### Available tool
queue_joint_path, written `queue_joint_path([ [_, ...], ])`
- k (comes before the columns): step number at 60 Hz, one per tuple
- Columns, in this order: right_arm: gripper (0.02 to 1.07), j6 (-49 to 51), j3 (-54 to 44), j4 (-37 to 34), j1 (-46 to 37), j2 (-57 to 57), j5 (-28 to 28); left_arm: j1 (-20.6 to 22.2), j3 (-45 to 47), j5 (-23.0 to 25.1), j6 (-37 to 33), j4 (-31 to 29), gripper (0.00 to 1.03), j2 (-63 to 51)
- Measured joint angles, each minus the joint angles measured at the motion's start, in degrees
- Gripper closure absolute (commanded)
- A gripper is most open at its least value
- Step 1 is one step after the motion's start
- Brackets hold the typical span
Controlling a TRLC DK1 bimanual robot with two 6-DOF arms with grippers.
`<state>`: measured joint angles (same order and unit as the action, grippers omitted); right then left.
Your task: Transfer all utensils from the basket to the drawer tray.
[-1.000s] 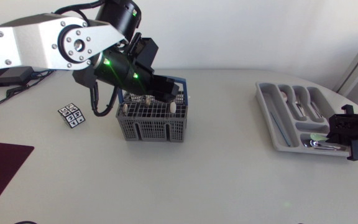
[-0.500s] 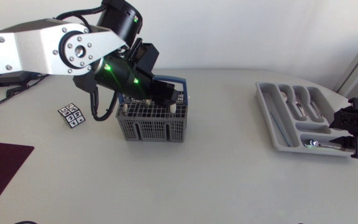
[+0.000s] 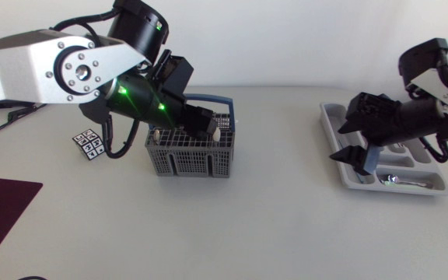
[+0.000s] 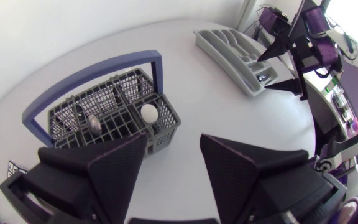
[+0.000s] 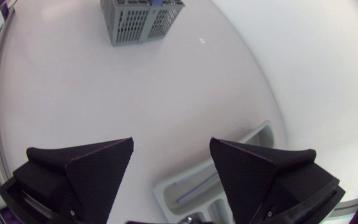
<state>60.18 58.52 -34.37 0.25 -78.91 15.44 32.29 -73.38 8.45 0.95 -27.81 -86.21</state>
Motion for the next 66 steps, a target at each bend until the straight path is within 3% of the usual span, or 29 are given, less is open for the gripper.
queue_joint_path([
  [9, 0.17, -17.42, 2.6, -0.11, 10.21, -0.15, -0.04, -1.6, 2.01, 0.0, -2.14, 1.64, 0.42, 0.59],
  [28, 0.2, -40.7, 13.86, 1.03, 23.19, -10.47, 2.47, -4.31, 7.89, -0.2, -5.7, 4.42, 0.42, 4.13],
  [44, 0.44, -51.76, 18.69, 6.8, 27.17, -19.3, 3.85, -6.36, 13.07, -0.2, -7.74, 8.85, 0.42, 7.37],
  [66, 0.53, -59.52, 22.16, 12.0, 28.72, -25.53, 2.38, -6.75, 17.38, 0.07, -9.84, 12.83, 0.42, 8.24],
])
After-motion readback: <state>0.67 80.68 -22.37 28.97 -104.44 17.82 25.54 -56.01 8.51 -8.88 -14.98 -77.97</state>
